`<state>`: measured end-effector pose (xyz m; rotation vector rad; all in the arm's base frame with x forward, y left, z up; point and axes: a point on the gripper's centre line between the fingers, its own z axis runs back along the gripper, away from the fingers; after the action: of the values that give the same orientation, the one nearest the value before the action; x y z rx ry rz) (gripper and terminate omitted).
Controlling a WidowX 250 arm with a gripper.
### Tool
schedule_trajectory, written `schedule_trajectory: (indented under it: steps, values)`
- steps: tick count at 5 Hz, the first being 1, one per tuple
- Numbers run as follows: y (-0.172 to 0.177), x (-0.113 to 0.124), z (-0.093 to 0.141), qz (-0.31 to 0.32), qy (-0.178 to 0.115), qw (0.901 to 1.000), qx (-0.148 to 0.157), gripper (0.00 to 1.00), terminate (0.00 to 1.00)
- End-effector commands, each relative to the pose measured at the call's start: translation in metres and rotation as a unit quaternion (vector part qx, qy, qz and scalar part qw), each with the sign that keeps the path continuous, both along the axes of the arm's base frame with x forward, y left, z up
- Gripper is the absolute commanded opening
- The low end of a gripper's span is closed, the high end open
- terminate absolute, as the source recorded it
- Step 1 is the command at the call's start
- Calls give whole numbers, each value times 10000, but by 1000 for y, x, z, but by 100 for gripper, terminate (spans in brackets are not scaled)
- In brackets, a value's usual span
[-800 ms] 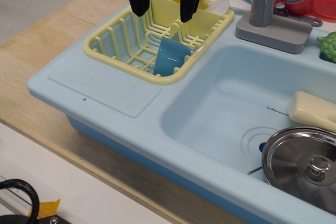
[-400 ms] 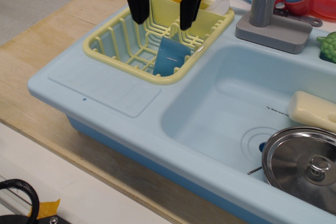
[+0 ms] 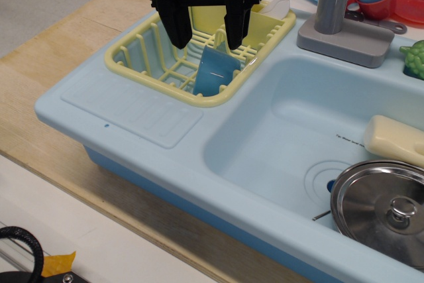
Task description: Flip cup upright
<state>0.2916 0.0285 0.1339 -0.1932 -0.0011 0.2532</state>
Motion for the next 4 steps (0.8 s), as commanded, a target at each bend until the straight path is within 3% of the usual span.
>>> schedule_trajectory:
  steps: [1,4]
  values:
    - [10,1,1,117,-349,9987,-345,100,0]
    - [5,0,-23,172,-285,9957,-865,100,0]
